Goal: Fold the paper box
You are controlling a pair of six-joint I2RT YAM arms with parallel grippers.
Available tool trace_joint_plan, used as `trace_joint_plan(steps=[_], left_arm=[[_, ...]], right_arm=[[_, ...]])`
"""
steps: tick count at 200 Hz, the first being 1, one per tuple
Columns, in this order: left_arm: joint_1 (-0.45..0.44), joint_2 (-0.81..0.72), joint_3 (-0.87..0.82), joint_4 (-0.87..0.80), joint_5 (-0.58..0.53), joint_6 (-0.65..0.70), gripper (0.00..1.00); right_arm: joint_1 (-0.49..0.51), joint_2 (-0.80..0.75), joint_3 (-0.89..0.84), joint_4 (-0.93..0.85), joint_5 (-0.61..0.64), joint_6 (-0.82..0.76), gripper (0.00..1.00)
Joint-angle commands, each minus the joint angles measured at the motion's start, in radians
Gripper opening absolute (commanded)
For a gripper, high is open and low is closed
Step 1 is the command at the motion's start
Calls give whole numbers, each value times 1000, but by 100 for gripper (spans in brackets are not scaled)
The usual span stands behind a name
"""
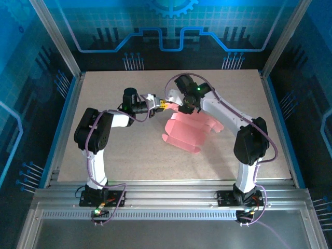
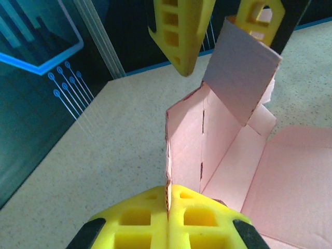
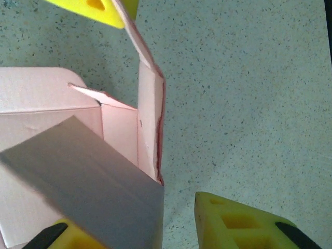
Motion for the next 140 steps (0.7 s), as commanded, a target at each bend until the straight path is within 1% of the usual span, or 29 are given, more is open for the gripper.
trace_joint_plan(steps=[1, 14, 35, 52, 77, 116, 129, 140], left_arm=[[-4, 8, -9, 73, 47, 46, 0], [-3, 9, -8, 69, 49, 51, 0], [-2, 15, -6, 70, 50, 49, 0], [-3, 20, 0, 69, 49, 44, 0], [-3, 24, 7, 63, 44, 45, 0], [-3, 34, 11, 67, 42, 37, 0], [-3, 36, 15, 60, 41, 29, 0], [-1, 40, 17, 57, 41, 21, 0]], right_arm=[[-5, -60, -18, -9, -38, 14, 38], [-15, -81, -37, -11, -58, 18, 46], [-37, -120, -81, -17, -67, 16, 47], [-49, -156, -114, -42, -119, 14, 47], [-45, -193, -151, -50, -158, 13, 42], [-29, -160, -147, -65, -62, -3, 30], [-26, -155, -145, -70, -44, -6, 24], [-23, -159, -151, -66, -31, -7, 22]])
